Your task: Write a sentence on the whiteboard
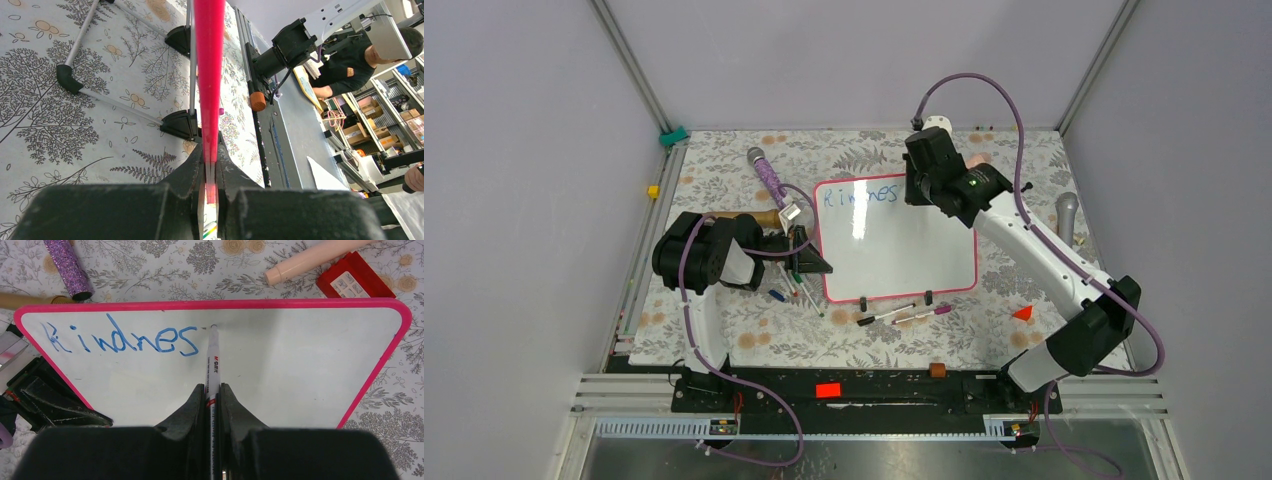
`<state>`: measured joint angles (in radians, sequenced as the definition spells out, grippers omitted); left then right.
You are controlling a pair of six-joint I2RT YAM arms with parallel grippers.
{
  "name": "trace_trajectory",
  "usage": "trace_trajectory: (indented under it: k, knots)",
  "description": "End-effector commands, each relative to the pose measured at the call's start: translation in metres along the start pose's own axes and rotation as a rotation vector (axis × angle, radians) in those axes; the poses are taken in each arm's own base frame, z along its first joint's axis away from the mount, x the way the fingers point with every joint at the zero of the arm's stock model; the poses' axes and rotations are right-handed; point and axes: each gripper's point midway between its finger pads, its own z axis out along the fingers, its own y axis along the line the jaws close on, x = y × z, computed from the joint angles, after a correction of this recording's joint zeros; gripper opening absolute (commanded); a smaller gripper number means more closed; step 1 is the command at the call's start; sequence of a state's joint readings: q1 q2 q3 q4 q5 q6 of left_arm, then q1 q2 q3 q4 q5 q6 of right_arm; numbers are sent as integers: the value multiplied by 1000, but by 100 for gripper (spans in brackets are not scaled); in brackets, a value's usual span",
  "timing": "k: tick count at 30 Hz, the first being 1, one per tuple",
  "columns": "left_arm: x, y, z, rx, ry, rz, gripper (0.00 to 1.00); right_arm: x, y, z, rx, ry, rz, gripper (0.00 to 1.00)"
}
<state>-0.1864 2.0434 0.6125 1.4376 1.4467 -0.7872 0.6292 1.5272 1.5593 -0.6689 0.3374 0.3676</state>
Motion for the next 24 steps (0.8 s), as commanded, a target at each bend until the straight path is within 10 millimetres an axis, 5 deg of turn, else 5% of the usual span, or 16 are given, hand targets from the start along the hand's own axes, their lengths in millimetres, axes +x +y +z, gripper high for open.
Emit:
trace_trajectory:
  k: [1, 24]
  knots:
    - [3, -11, 0, 50, 41, 84, 0, -11, 3, 1, -12, -13, 9, 0]
    - [2, -11, -1, 48, 39, 83, 0, 18, -3, -5, -27, 43, 23, 0]
